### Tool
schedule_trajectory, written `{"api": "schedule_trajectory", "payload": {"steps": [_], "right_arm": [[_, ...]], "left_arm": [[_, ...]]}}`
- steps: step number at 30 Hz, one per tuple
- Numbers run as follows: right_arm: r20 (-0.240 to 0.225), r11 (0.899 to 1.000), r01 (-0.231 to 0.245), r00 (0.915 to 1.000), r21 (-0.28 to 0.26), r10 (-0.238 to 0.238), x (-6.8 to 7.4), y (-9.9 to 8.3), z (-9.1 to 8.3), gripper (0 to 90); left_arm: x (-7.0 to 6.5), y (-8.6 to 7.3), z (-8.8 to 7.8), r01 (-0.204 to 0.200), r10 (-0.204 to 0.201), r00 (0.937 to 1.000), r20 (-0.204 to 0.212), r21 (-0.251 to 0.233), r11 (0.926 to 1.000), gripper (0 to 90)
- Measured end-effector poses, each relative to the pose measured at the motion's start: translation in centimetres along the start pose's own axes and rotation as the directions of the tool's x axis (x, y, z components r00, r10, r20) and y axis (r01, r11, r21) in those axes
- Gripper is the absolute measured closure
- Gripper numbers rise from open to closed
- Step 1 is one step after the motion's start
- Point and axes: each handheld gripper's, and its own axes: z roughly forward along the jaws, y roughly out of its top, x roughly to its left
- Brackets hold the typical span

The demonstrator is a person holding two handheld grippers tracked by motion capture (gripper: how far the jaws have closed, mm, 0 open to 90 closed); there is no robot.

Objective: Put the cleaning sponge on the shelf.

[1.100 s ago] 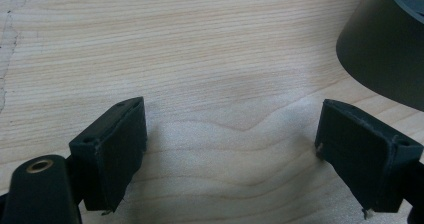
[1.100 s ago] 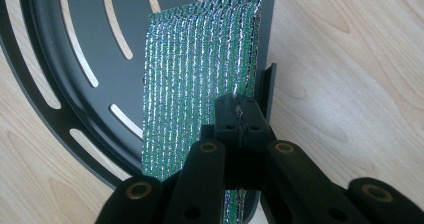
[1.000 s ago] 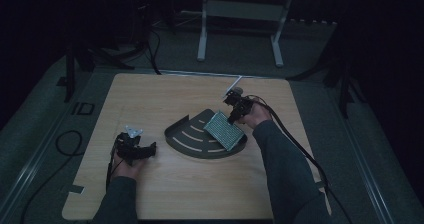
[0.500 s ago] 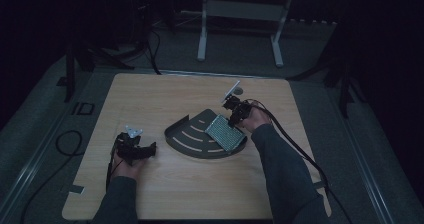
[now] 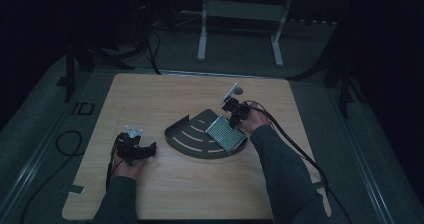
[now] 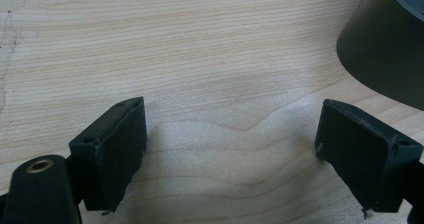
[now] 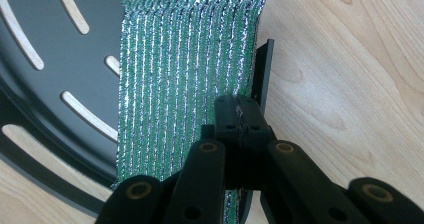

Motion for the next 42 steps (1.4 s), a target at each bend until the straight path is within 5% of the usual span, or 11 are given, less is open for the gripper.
{"api": "schedule_trajectory", "payload": {"steps": [26,42], "right_arm": [[0.011,0.998,-0.05,0.9987,0.024,0.05,-0.2,-0.4,1.8,89.3],[0.012,0.999,-0.034,0.9994,0.023,0.033,-0.2,-0.6,1.4,89.4]], "left_arm": [[0.0,0.0,0.0,0.0,0.0,1.0,0.0,0.0,1.0,13.6],[0.0,0.0,0.0,0.0,0.0,1.0,0.0,0.0,1.0,13.6]]}}
